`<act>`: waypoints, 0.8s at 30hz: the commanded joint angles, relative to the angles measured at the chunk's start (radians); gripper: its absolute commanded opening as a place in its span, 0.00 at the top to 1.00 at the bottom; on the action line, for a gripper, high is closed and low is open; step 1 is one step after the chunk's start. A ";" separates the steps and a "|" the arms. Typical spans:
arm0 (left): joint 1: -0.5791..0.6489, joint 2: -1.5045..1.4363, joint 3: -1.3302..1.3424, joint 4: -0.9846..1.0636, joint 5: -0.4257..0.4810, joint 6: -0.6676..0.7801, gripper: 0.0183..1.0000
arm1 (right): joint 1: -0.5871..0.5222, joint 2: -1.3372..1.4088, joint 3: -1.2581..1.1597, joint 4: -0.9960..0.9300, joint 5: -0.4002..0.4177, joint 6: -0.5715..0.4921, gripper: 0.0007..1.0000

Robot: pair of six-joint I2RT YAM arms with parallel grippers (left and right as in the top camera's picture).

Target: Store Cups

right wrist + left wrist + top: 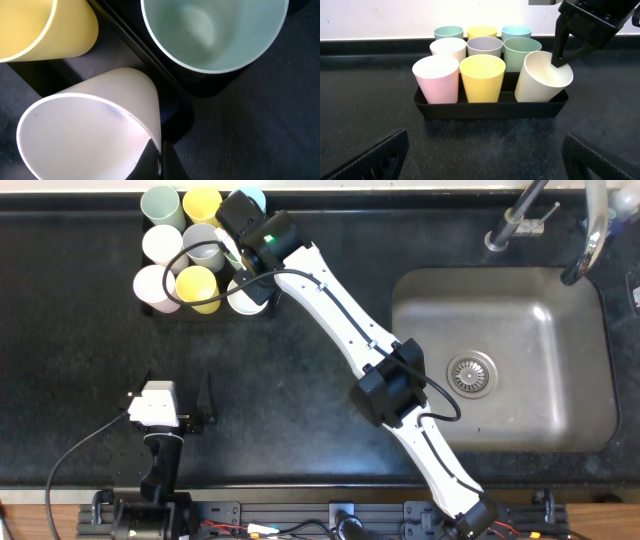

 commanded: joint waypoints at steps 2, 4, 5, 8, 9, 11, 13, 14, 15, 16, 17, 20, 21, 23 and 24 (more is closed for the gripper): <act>0.001 -0.008 -0.003 0.000 -0.008 -0.010 0.00 | 0.003 -0.003 -0.016 0.011 -0.011 -0.006 0.96; 0.001 -0.008 -0.003 0.000 -0.008 -0.010 0.00 | 0.003 -0.003 -0.032 0.019 -0.011 -0.006 0.96; 0.001 -0.008 -0.003 0.000 -0.008 -0.010 0.00 | 0.003 -0.003 -0.040 0.023 -0.011 -0.006 0.96; 0.001 -0.008 -0.003 0.000 -0.008 -0.010 0.00 | 0.003 -0.003 -0.053 0.028 -0.011 -0.006 0.96; 0.001 -0.008 -0.003 0.000 -0.008 -0.010 0.00 | 0.003 -0.003 -0.053 0.031 -0.011 -0.006 0.96; 0.001 -0.008 -0.003 0.000 -0.008 -0.010 0.00 | 0.002 -0.003 -0.054 0.038 -0.011 -0.006 0.95; 0.001 -0.008 -0.003 0.000 -0.008 -0.010 0.00 | 0.002 -0.003 -0.053 0.044 -0.011 -0.005 0.80; 0.001 -0.008 -0.003 0.000 -0.008 -0.010 0.00 | 0.002 -0.003 -0.053 0.049 -0.010 -0.005 0.29; 0.001 -0.008 -0.003 -0.001 -0.008 -0.010 0.00 | 0.002 -0.003 -0.053 0.053 -0.010 -0.005 0.15; 0.001 -0.008 -0.003 0.000 -0.008 -0.010 0.00 | 0.002 -0.003 -0.053 0.055 -0.010 -0.005 0.11; 0.001 -0.008 -0.003 0.000 -0.008 -0.010 0.00 | 0.002 -0.003 -0.053 0.057 -0.010 -0.005 0.00; 0.001 -0.008 -0.003 0.000 -0.008 -0.010 0.00 | 0.002 -0.003 -0.053 0.064 -0.010 -0.002 0.00; 0.001 -0.008 -0.003 0.000 -0.008 -0.010 0.00 | 0.002 -0.003 -0.053 0.067 -0.010 0.000 0.00; 0.001 -0.008 -0.003 0.000 -0.008 -0.010 0.00 | 0.002 -0.003 -0.053 0.072 -0.003 0.006 0.00; 0.001 -0.008 -0.003 0.000 -0.008 -0.010 0.00 | 0.002 -0.003 -0.053 0.076 0.002 0.007 0.00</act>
